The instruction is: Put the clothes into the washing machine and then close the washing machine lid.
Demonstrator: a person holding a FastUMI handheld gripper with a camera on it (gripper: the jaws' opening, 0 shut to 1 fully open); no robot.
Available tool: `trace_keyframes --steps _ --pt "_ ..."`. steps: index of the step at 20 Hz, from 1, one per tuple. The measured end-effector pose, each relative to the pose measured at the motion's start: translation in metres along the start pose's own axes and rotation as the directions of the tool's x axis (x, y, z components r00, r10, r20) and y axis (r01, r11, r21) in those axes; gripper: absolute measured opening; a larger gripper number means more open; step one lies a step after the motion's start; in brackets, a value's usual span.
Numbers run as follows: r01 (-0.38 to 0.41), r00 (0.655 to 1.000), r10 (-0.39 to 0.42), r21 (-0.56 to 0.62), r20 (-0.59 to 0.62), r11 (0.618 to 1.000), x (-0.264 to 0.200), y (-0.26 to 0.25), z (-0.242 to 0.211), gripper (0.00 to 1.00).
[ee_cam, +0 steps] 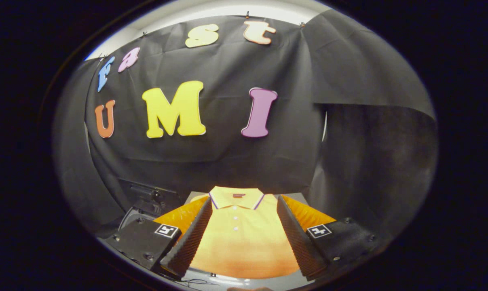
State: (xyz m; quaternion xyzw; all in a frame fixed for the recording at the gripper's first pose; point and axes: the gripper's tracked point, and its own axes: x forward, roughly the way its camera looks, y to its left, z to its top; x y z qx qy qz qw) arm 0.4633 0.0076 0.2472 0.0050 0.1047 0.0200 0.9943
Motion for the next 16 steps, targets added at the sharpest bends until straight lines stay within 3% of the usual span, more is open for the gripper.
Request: trace_keyframes --steps 4,8,16 --pt "-0.055 0.986 0.049 -0.035 -0.159 0.998 0.056 0.011 -0.037 1.0" --pt "-0.052 0.96 0.046 -0.011 -0.277 0.999 0.09 0.013 -0.072 1.0" --pt "-0.039 0.916 0.029 -0.016 -0.4 0.999 0.108 0.016 -0.111 0.97"
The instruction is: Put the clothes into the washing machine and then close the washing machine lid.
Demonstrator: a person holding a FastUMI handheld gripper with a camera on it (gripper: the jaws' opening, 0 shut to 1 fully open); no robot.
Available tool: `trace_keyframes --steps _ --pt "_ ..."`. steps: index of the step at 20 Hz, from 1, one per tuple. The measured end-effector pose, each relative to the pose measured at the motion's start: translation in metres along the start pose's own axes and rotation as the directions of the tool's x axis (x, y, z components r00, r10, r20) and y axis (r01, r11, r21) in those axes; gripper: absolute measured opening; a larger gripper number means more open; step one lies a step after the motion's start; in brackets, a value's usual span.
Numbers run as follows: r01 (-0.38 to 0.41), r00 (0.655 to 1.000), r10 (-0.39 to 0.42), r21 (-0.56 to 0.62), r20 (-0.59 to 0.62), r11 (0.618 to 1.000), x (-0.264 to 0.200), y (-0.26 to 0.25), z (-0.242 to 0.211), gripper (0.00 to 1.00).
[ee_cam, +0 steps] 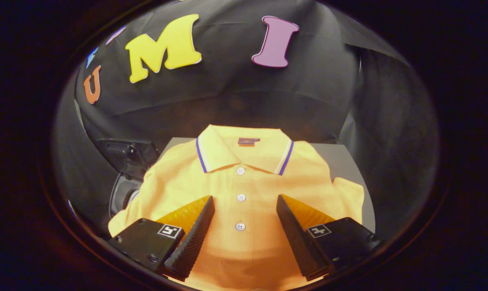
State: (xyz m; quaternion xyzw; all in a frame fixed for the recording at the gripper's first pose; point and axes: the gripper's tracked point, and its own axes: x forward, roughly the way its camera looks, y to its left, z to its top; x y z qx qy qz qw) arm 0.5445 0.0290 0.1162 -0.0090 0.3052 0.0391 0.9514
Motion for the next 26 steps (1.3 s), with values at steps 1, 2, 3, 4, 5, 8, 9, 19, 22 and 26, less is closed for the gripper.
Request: trace_keyframes --steps 1,2,3,4,5,8,9,19,22,26 --pt "0.005 1.0 -0.005 -0.004 -0.007 1.0 -0.002 -0.001 -0.001 0.97" --pt "0.007 1.0 -0.007 0.004 -0.013 1.0 -0.001 0.0 -0.001 0.97" --pt "0.003 1.0 -0.003 0.014 -0.006 1.0 -0.001 0.0 0.001 0.96" --pt "-0.003 1.0 0.003 0.017 -0.01 1.0 -0.001 -0.001 -0.001 0.96" --pt "-0.003 1.0 0.003 0.021 -0.01 1.0 -0.002 -0.001 -0.002 0.96" --pt "0.002 1.0 -0.002 0.036 -0.003 0.999 -0.004 0.003 -0.002 0.91" --pt "0.002 1.0 -0.002 0.039 0.012 0.999 -0.005 0.003 -0.002 0.81" --pt "-0.045 0.996 0.035 0.11 0.086 0.993 -0.033 0.022 -0.017 0.09" --pt "-0.086 0.988 0.069 0.12 0.135 0.989 -0.059 0.041 -0.021 0.08" --pt "-0.125 0.965 0.098 0.097 0.242 0.987 -0.109 0.07 -0.007 0.08"
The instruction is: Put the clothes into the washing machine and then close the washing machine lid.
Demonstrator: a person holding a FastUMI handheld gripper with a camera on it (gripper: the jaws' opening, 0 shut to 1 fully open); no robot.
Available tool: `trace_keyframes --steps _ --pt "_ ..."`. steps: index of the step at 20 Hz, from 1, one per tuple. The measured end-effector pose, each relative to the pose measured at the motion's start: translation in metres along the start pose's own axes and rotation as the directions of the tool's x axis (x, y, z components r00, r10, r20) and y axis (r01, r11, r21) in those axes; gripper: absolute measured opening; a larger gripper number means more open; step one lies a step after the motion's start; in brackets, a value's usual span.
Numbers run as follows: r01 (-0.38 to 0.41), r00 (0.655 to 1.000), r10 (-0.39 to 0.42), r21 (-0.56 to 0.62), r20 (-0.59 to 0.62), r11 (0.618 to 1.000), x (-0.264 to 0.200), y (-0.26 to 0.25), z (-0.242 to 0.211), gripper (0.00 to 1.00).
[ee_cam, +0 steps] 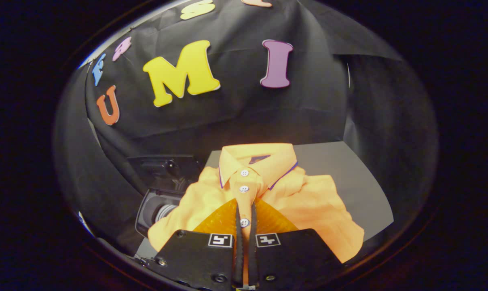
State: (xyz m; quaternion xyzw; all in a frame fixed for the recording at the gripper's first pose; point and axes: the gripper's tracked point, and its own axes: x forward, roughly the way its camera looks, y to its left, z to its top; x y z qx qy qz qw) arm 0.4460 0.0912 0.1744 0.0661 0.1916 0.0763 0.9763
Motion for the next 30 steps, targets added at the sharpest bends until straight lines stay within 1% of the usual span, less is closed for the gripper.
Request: trace_keyframes --steps 4,8,13,17,20,22,26,30 --pt "-0.054 0.99 0.054 -0.002 0.128 0.999 -0.056 0.048 0.033 0.08" --pt "-0.121 0.97 0.119 -0.006 0.212 0.993 -0.112 0.097 0.054 0.08" --pt "-0.146 0.942 0.156 -0.057 0.298 0.988 -0.164 0.156 0.078 0.08" --pt "-0.169 0.923 0.19 -0.089 0.335 0.982 -0.19 0.204 0.1 0.08" --pt "-0.189 0.91 0.217 -0.112 0.353 0.976 -0.197 0.238 0.115 0.08" --pt "-0.216 0.904 0.244 -0.118 0.35 0.969 -0.193 0.262 0.124 0.08" --pt "-0.264 0.897 0.29 -0.122 0.334 0.957 -0.172 0.302 0.139 0.08" --pt "-0.314 0.893 0.33 -0.1 0.306 0.944 -0.133 0.333 0.153 0.08"
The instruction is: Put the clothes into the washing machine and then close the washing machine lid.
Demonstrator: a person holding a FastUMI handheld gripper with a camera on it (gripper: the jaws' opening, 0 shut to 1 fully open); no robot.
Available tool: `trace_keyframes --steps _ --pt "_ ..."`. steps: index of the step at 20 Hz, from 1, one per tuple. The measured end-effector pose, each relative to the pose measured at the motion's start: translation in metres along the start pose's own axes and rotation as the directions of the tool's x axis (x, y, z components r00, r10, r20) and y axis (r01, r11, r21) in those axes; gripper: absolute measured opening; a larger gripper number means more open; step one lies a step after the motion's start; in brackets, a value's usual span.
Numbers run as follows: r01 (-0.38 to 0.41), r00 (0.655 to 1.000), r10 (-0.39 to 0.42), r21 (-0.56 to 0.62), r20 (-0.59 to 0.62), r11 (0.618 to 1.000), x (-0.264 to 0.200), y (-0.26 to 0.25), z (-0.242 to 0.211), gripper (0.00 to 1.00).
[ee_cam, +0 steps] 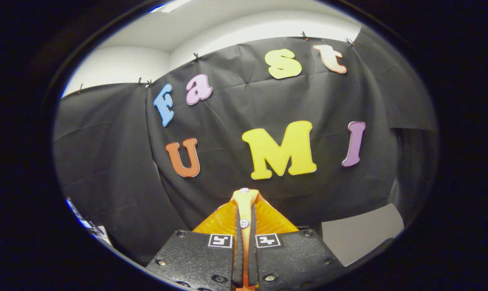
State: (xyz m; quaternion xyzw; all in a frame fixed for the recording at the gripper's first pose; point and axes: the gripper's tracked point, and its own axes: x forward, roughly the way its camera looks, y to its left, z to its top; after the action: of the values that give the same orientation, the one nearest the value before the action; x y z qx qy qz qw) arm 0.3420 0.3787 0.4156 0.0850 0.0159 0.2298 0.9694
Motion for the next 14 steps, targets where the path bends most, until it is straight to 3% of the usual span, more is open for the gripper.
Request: trace_keyframes --steps 8,14 --pt "-0.033 0.999 0.035 0.046 -0.042 0.998 0.11 0.001 -0.025 0.08" --pt "0.056 0.976 -0.039 0.074 -0.217 0.996 0.18 -0.03 -0.13 0.08"
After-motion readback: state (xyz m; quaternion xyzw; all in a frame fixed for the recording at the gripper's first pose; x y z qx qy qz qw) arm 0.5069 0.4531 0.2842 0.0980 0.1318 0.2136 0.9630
